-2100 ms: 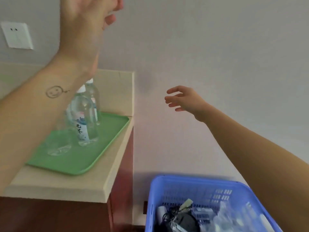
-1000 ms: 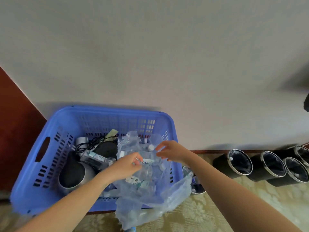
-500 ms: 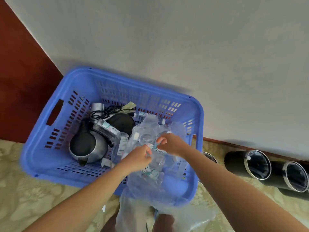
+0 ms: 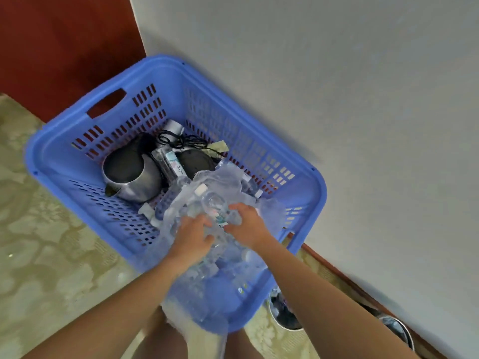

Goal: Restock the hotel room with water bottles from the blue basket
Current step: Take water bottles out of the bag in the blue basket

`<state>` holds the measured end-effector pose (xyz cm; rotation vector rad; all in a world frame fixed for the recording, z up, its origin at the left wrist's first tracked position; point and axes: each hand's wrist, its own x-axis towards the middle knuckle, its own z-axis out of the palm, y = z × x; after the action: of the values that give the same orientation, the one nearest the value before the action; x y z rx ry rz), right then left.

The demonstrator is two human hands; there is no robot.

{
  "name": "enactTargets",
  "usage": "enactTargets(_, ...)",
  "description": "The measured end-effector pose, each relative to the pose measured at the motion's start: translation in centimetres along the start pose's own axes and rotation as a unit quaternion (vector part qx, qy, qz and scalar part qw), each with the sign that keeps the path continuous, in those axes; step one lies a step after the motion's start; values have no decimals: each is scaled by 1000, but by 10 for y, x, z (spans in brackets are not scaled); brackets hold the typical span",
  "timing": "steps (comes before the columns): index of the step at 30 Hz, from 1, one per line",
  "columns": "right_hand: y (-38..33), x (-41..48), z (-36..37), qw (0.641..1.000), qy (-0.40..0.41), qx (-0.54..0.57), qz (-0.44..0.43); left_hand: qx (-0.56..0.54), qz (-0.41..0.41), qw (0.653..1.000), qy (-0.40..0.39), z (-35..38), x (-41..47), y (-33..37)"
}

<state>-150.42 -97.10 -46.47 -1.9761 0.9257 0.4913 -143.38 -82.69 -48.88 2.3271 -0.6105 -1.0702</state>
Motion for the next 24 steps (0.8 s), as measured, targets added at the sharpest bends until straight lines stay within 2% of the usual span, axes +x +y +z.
enactTargets(3, 14, 0, 6, 998, 13, -61, -30, -45, -34, 993, 103, 17, -8, 7)
enactTargets(6, 18, 6, 11, 995, 2, -84, -59, -58, -75, 988, 119, 27, -10, 18)
enactTargets(12, 18, 24, 12, 999, -29, -41, 1, 63, -119, 990, 51, 20, 6, 31)
enactTargets(18, 17, 28, 23, 998, 36, -47, 26, 170, -147, 974, -3, 19, 15, 37)
enactTargets(24, 11, 20, 14, 996, 40, -71, 32, 233, -125, 962, -75, 5, 13, 49)
